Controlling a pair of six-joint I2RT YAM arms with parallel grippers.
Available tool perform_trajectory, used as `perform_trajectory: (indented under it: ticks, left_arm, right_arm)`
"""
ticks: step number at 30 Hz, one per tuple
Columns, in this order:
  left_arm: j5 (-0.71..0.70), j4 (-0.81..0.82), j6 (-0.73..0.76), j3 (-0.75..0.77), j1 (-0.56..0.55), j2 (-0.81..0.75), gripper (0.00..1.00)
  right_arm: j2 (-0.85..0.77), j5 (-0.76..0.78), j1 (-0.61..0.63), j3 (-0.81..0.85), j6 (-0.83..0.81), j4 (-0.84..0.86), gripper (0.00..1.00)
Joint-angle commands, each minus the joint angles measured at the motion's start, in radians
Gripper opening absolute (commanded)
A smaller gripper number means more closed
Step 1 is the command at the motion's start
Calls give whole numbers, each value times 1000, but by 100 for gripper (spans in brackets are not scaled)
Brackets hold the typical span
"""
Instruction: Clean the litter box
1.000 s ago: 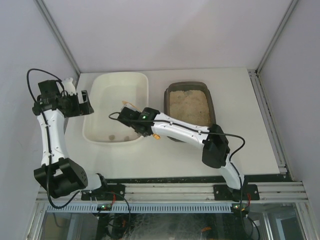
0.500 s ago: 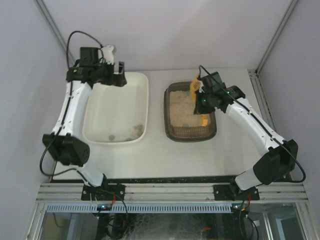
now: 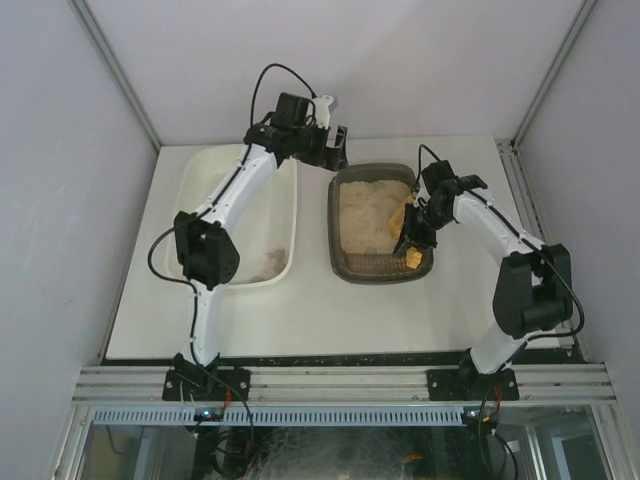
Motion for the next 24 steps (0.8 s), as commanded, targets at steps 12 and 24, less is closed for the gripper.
perform_trajectory:
  ticks: [12,24]
  left_arm:
    - [-288,175,-324,-219,9,-173,100]
    - [-337,234,-274,-400,34,-266,100]
  right_arm:
    - [240,-43,56,171,96,-93,0]
    - [404,-270,61,236,139,73,0]
